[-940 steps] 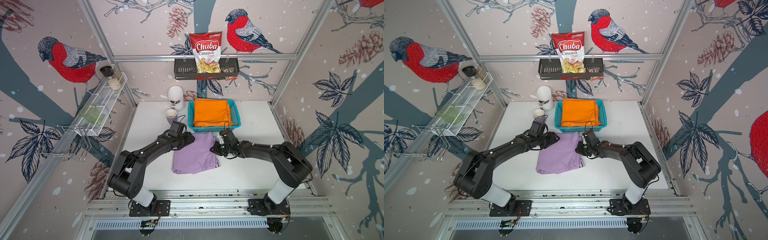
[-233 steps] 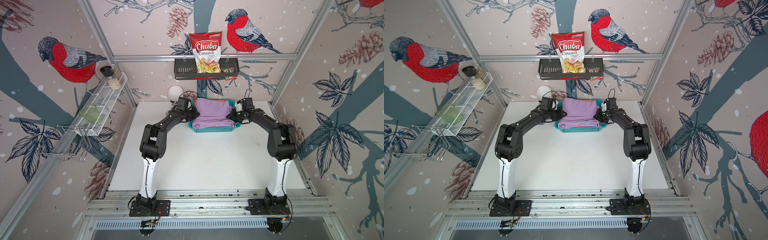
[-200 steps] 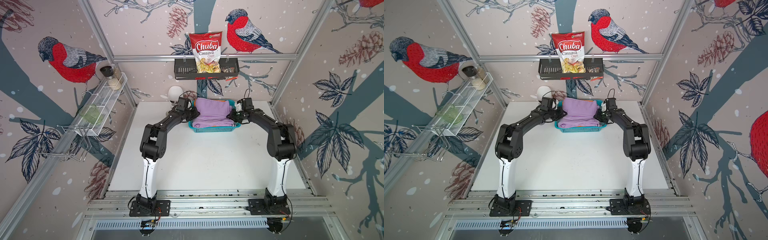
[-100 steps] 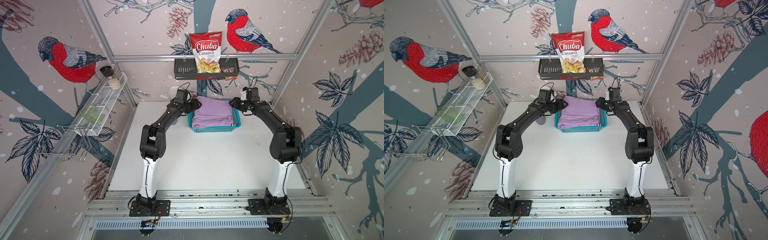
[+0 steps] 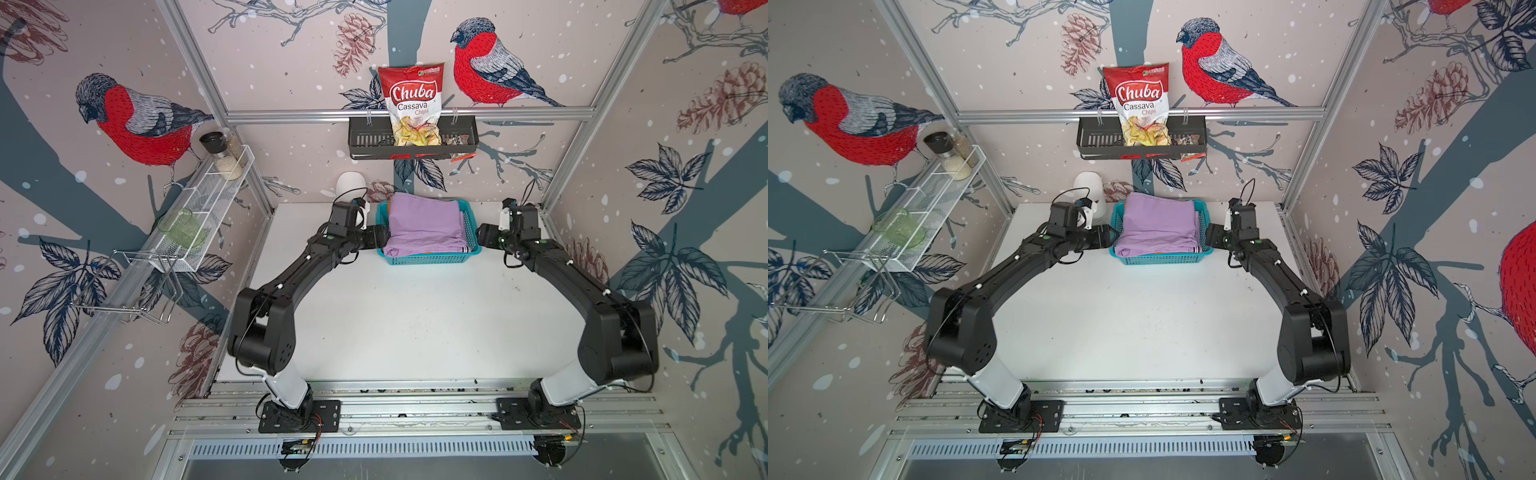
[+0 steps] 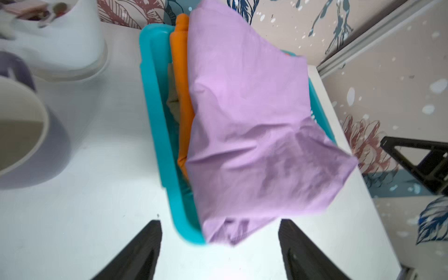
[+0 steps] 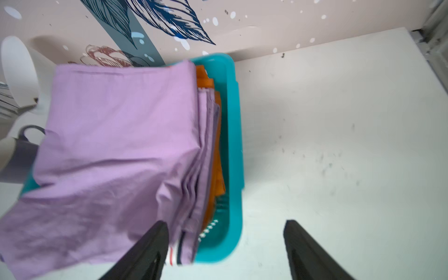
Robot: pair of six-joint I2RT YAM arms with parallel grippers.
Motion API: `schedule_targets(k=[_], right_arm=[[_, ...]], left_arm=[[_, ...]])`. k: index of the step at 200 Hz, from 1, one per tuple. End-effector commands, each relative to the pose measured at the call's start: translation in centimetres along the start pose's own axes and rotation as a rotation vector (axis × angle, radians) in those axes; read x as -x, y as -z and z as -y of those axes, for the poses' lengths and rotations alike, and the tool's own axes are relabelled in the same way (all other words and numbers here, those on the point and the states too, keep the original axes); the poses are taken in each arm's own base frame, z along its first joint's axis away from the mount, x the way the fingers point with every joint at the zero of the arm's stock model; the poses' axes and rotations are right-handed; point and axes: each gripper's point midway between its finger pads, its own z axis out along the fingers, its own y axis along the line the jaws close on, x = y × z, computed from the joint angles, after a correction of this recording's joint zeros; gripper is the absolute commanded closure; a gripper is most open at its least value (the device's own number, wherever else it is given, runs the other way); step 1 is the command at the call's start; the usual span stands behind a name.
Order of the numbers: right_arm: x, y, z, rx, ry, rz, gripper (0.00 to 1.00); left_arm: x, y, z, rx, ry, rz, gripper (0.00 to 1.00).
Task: Put the folded long pants in the basket
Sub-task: Reset both arms
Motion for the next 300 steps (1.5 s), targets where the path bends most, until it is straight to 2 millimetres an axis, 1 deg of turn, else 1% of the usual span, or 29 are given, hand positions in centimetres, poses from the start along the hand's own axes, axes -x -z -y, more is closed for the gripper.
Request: schedule_targets(k=[1,13,20,38,40,42,44,48,50,52,65,85,96,115,139,152,166,175,187,205,216,224,232,241,247,263,277,286,300], right_arm=[[1.6,1.9,1.2,-0.06,0.103,0.217,0.18],[0.0,2.2,2.1,-0.09,0.109,0.243,0.18],[-0.9,2.3,2.6,-0.105,0.111,0.259,0.17],[-3.5,2.2,3.7,-0.133,0.108,0.3,0.16],[-3.4,2.3,3.8,-0.134,0.106,0.319,0.15],[-4.1,2.2,4.0,-0.138,0.105,0.31,0.15],[-3.9,2.3,4.0,-0.139,0.103,0.331,0.15],[-4.4,2.4,4.1,-0.138,0.111,0.345,0.12],[-4.6,2.3,4.1,-0.138,0.122,0.348,0.05],[-4.9,2.3,4.2,-0.14,0.138,0.35,0.01],[-5.6,2.5,4.5,-0.16,0.154,0.369,0.0],[-6.1,3.3,5.0,-0.171,0.147,0.459,0.0],[-6.6,3.1,5.8,-0.194,0.109,0.456,0.0],[-6.9,2.9,6.3,-0.226,0.094,0.445,0.0],[-7.1,1.7,4.4,-0.068,0.162,0.397,0.0],[-7.2,1.0,3.5,-0.018,0.192,0.364,0.0],[-7.3,0.5,3.8,-0.04,0.184,0.347,0.0],[-7.1,0.7,4.4,-0.087,0.166,0.361,0.0],[-6.8,1.5,5.7,-0.177,0.119,0.397,0.0],[-6.9,3.7,7.6,-0.296,0.059,0.468,0.0],[-6.8,5.6,8.6,-0.371,0.072,0.527,0.0],[-6.9,6.9,9.4,-0.416,0.077,0.571,0.0],[-6.9,8.0,10.4,-0.431,0.044,0.613,0.0],[-6.7,8.7,10.8,-0.375,-0.004,0.659,0.0],[-6.6,8.5,10.6,-0.324,0.006,0.662,0.0],[-6.8,7.5,10.9,-0.302,0.015,0.65,0.0],[-7.5,5.5,10.8,-0.27,0.037,0.606,0.0],[-7.1,5.0,10.1,-0.24,0.079,0.619,0.0],[-7.5,3.8,10.1,-0.234,0.078,0.534,0.0]], left_arm=[[0.6,2.2,-2.2,0.089,-0.163,0.118,0.19],[-0.5,3.1,-4.0,0.146,-0.182,0.128,0.2],[-1.8,3.5,-5.4,0.188,-0.192,0.135,0.19],[-2.9,5.7,-8.3,0.259,-0.211,0.261,0.17],[-2.9,6.1,-8.5,0.267,-0.211,0.28,0.17],[-3.1,6.4,-8.9,0.277,-0.209,0.297,0.16],[-3.1,6.7,-9.2,0.286,-0.21,0.317,0.15],[-3.3,7.3,-9.9,0.307,-0.207,0.353,0.11],[-3.6,7.6,-10.3,0.319,-0.203,0.367,0.1],[-3.6,8.0,-10.6,0.329,-0.203,0.391,0.09],[-4.7,9.6,-12.7,0.398,-0.18,0.473,0.06],[-6.2,9.7,-15.6,0.484,-0.153,0.455,0.06],[-6.3,9.3,-16.4,0.502,-0.17,0.443,0.06],[-5.8,8.8,-17.1,0.52,-0.205,0.486,0.06],[-5.6,7.4,-17.8,0.516,-0.239,0.469,0.06],[-5.7,7.4,-17.5,0.497,-0.268,0.497,0.06],[-6.0,7.8,-17.6,0.497,-0.26,0.53,0.05],[-6.2,8.1,-17.8,0.498,-0.254,0.538,0.05],[-6.4,8.4,-17.9,0.505,-0.247,0.556,0.05],[-7.0,9.4,-18.5,0.542,-0.222,0.618,0.05],[-7.3,9.1,-18.6,0.544,-0.218,0.587,0.04],[-7.0,9.2,-18.6,0.543,-0.22,0.601,0.04],[-7.2,9.2,-18.6,0.544,-0.22,0.6,0.04],[-7.1,9.1,-18.6,0.542,-0.218,0.59,0.05],[-7.1,9.2,-18.6,0.543,-0.221,0.601,0.05],[-7.1,9.1,-18.5,0.542,-0.222,0.597,0.05],[-7.1,9.1,-18.6,0.543,-0.221,0.591,0.05],[-7.2,9.1,-18.6,0.543,-0.221,0.59,0.04],[-7.1,9.1,-18.5,0.544,-0.221,0.593,0.04]])
